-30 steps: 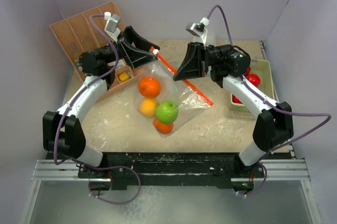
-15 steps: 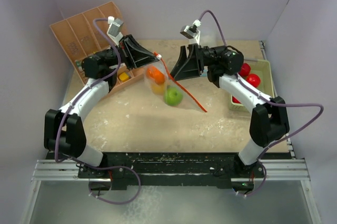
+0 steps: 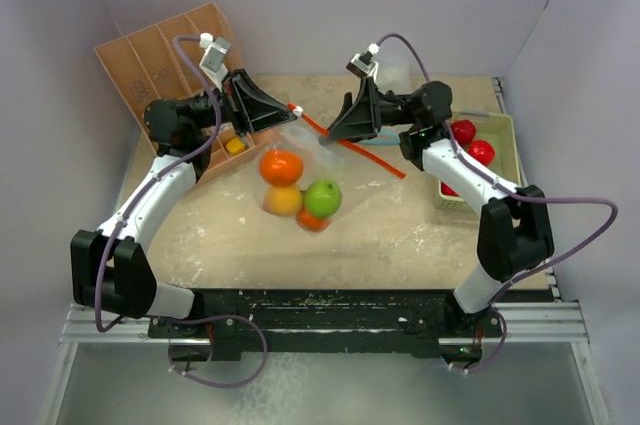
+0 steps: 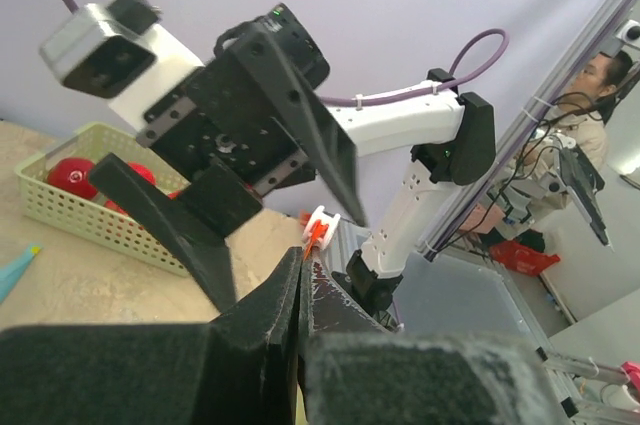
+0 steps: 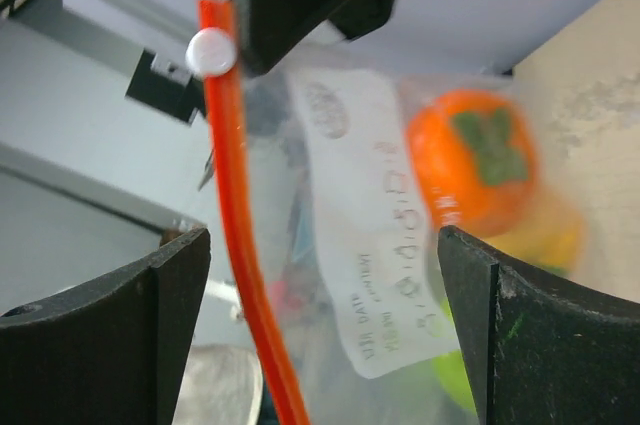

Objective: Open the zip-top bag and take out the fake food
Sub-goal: Pick up the zipper food storage bag at the center of the board, then unzip the zipper food storage bag.

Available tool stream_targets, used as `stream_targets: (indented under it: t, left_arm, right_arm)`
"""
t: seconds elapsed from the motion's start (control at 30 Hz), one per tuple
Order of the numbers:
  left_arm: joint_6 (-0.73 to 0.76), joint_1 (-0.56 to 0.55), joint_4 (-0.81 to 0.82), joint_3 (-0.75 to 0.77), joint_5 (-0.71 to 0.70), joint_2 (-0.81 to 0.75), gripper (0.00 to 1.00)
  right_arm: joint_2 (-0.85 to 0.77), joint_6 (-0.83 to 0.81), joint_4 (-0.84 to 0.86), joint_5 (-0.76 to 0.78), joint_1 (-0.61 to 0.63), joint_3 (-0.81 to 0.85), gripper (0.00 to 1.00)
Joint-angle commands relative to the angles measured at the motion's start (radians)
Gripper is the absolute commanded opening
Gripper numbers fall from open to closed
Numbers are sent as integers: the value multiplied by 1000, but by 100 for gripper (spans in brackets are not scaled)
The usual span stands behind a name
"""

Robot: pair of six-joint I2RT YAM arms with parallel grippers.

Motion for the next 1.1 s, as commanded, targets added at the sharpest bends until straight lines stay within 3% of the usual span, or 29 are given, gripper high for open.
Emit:
stream_targets:
  t: [0.0,0.07,0.13,0.2,0.33,0.37,0.47,0.53,0.57,0.77,0.83,0.93,1.07]
  left_arm:
    - [108,6,-108,35,-7,-50,0]
    - [109,7,-116,41,-4,-47,0]
    - [112,7,-123,44,-4,-44,0]
    - [118,6,-135,46,-5,-45,0]
    - [143,6,-182,52,-6,-45,0]
    - [154,6,-202,55,-9,-45,0]
    - [209,6,-294,68,-35,-48,0]
    - [231,7,-339,72,-55,-51,0]
    - [237,6,-352,75,-60,-50,0]
    - [244,6,-390,86,-65,-45,0]
    - [244,7,-392,84,-67,-43,0]
    - [243,6,-392,83,-70,-40,0]
    - [243,5,-394,84,-73,-40,0]
  right_arm:
    - [-39,-298,-398,86,-72,110,97]
    - [-45,-621,-850,174,-95,254,100]
    - [-17,-967,-1352,368,-99,459,99]
    - [24,-1216,-1631,543,-97,636,99]
    - [-40,-1238,-1558,638,-91,628,98]
    - [-55,-1237,-1536,641,-89,620,93]
    - [-63,-1273,-1558,654,-71,640,72]
    - [-69,-1309,-1572,680,-50,651,47]
    - [-74,-1325,-1569,682,-40,646,39]
    - [-143,-1354,-1416,578,4,558,11]
    - [-141,-1372,-1417,542,21,575,13]
    - [-112,-1377,-1446,498,43,625,31]
    - [-74,-1409,-1502,505,92,691,43]
